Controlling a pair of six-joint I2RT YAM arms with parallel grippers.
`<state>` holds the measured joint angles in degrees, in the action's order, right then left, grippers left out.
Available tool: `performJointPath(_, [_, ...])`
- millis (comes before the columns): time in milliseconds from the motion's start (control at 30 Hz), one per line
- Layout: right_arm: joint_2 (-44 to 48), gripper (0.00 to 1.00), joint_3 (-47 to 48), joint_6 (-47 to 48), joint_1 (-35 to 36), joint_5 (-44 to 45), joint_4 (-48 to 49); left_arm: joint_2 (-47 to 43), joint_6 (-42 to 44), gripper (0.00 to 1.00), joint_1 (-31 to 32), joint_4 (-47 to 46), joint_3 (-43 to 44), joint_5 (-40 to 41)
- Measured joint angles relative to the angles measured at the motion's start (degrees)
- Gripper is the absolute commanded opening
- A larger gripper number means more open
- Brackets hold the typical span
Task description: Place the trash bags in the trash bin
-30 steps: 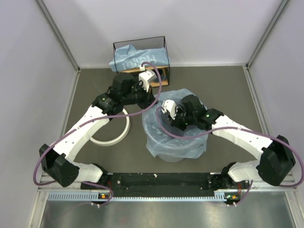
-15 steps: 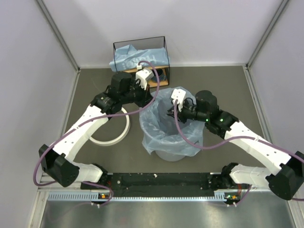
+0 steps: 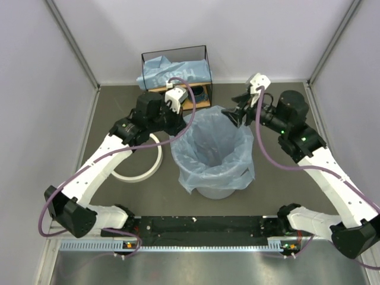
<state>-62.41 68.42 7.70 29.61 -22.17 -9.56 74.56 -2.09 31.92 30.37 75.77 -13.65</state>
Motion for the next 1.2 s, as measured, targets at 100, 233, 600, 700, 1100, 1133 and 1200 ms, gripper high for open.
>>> performJointPath(100, [0.4, 0.65, 1.0, -0.8, -3.4, -0.2, -2.7, -0.8, -1.0, 0.00, 0.0, 1.2, 0.0, 1.1])
performJointPath(233, [0.3, 0.70, 1.1, -0.9, -5.9, -0.6, -7.9, -1.8, -2.2, 0.00, 0.1, 2.7, 0.4, 3.4])
performJointPath(600, [-3.1, 0.75, 3.1, 0.6, -6.0, -2.6, -14.6, -2.0, -3.3, 0.55, 0.4, 4.4, 1.5, 10.8])
performJointPath(700, [-4.3, 0.75, 4.3, 1.1, -6.1, -2.9, -16.5, -2.9, -2.4, 0.72, -0.1, 4.0, 1.5, 10.9])
performJointPath(1100, [-6.8, 0.73, 9.1, -4.4, -8.4, -4.9, -20.6, -8.8, 17.4, 0.66, -4.3, 3.9, 7.5, -25.3])
performJointPath(1133, [-7.4, 0.73, 9.2, -5.2, -8.5, -5.3, -21.0, -7.0, 18.6, 0.68, -2.8, 3.8, 8.8, -28.4])
performJointPath(1200, [-8.7, 0.73, 9.2, -6.4, -8.5, -5.8, -22.0, -2.8, 21.5, 0.68, 0.9, 3.5, 11.7, -33.1])
